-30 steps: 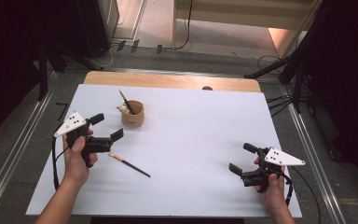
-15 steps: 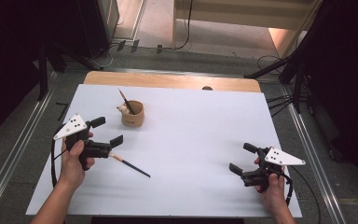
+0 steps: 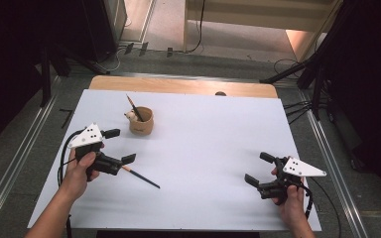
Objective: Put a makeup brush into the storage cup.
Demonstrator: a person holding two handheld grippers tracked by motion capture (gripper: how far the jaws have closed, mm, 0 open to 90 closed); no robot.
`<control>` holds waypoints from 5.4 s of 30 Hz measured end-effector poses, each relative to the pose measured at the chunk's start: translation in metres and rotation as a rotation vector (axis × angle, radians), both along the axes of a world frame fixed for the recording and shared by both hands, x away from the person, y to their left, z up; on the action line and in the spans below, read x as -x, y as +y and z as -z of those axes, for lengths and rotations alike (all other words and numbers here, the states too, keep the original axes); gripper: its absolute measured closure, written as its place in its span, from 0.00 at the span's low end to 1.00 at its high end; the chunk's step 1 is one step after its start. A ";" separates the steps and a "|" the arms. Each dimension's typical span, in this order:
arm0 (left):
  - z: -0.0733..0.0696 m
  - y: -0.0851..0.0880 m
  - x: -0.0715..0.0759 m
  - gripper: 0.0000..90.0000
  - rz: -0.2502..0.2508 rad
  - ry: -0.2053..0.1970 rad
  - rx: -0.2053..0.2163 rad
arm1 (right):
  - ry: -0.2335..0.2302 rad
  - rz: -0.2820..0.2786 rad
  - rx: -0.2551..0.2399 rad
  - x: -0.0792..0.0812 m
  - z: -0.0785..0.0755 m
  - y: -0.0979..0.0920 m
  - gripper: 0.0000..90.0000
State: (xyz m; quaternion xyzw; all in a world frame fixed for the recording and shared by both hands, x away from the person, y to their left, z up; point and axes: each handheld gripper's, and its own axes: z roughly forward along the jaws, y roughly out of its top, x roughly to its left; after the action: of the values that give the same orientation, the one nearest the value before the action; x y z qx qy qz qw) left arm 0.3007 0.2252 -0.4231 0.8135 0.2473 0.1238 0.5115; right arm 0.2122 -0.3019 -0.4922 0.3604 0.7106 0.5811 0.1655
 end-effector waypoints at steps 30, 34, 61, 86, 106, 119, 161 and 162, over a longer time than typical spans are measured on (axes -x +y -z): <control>0.011 -0.019 -0.022 0.00 0.273 0.114 -0.338 | 0.005 -0.001 0.005 0.000 0.000 0.000 0.00; 0.014 -0.024 -0.021 0.00 0.313 0.129 -0.407 | 0.005 -0.002 0.006 0.000 0.000 0.000 0.00; 0.036 -0.044 -0.025 0.05 0.407 0.141 -0.717 | 0.007 -0.011 0.013 -0.001 0.002 0.002 0.00; 0.042 -0.054 -0.022 0.26 0.445 0.127 -0.921 | 0.010 -0.016 0.015 -0.001 0.003 0.001 0.00; 0.042 -0.060 -0.025 0.54 0.502 0.144 -1.000 | 0.012 -0.017 0.014 0.000 0.003 0.001 0.00; 0.042 -0.058 -0.031 0.67 0.523 0.225 -1.001 | 0.011 -0.012 0.013 0.000 0.003 -0.001 0.00; 0.015 -0.091 -0.026 0.95 0.543 0.105 -0.974 | 0.021 -0.143 0.128 -0.013 -0.023 0.044 0.20; 0.014 -0.093 -0.026 0.95 0.546 0.104 -0.978 | 0.020 -0.152 0.138 -0.014 -0.024 0.046 0.21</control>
State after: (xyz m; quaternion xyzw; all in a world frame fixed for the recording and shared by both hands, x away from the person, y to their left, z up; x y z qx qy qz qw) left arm 0.3268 0.1318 -0.4369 0.9955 -0.0336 0.0466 0.0752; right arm 0.2261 -0.2563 -0.4687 0.2989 0.7758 0.5383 0.1381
